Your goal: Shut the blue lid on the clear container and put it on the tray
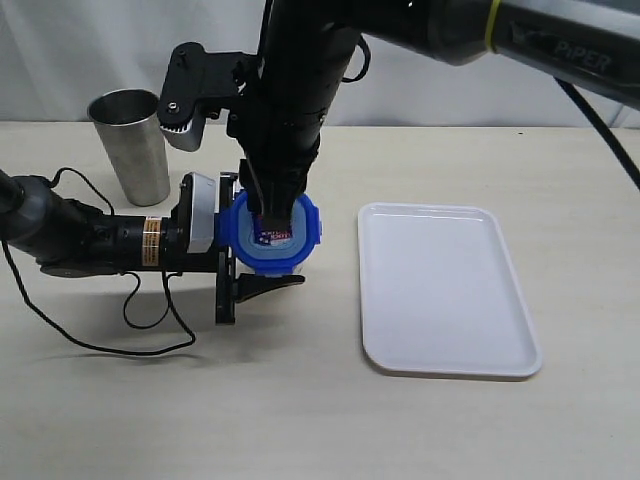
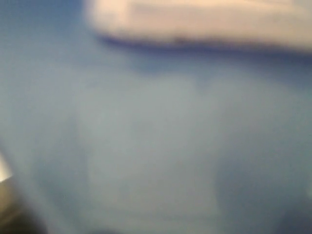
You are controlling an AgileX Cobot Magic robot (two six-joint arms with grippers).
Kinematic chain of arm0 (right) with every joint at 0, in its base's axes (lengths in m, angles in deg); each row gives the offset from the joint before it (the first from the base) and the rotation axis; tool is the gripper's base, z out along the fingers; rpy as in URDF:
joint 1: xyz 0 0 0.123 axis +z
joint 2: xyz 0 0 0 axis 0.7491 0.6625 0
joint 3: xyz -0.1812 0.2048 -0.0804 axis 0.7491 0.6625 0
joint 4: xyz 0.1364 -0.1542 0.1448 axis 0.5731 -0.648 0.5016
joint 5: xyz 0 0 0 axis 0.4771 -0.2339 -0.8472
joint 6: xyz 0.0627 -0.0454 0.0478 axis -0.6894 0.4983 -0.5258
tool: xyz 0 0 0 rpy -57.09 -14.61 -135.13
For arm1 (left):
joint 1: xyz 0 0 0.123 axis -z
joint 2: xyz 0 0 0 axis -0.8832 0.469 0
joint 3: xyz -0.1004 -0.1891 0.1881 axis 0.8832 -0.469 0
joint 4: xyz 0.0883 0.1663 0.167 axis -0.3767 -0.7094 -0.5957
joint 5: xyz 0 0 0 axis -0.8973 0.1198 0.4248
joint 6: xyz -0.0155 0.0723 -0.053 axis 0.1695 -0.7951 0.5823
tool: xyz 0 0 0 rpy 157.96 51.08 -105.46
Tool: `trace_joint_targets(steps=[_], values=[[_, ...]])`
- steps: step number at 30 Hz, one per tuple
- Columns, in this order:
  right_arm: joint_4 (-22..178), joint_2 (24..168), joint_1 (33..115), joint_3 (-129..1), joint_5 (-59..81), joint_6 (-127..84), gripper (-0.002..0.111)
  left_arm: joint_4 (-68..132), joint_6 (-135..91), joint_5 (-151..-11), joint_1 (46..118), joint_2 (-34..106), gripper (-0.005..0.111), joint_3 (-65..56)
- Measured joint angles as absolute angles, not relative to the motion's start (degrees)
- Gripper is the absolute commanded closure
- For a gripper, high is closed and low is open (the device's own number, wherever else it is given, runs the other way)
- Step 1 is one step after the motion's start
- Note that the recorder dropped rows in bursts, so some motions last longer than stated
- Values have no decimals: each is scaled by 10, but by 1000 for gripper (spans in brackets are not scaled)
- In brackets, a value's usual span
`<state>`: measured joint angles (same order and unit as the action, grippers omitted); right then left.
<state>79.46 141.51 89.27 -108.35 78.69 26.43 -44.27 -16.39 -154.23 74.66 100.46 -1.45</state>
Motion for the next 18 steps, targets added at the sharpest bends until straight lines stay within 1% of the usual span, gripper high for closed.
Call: trace_joint_targets(steps=[13, 18], values=[[857, 1427, 867, -1090, 786, 248, 77, -442, -146, -1543, 747, 1005, 107, -14], [869, 1421, 858, -1058, 765, 251, 77, -442, -146, -1542, 747, 1005, 107, -14]])
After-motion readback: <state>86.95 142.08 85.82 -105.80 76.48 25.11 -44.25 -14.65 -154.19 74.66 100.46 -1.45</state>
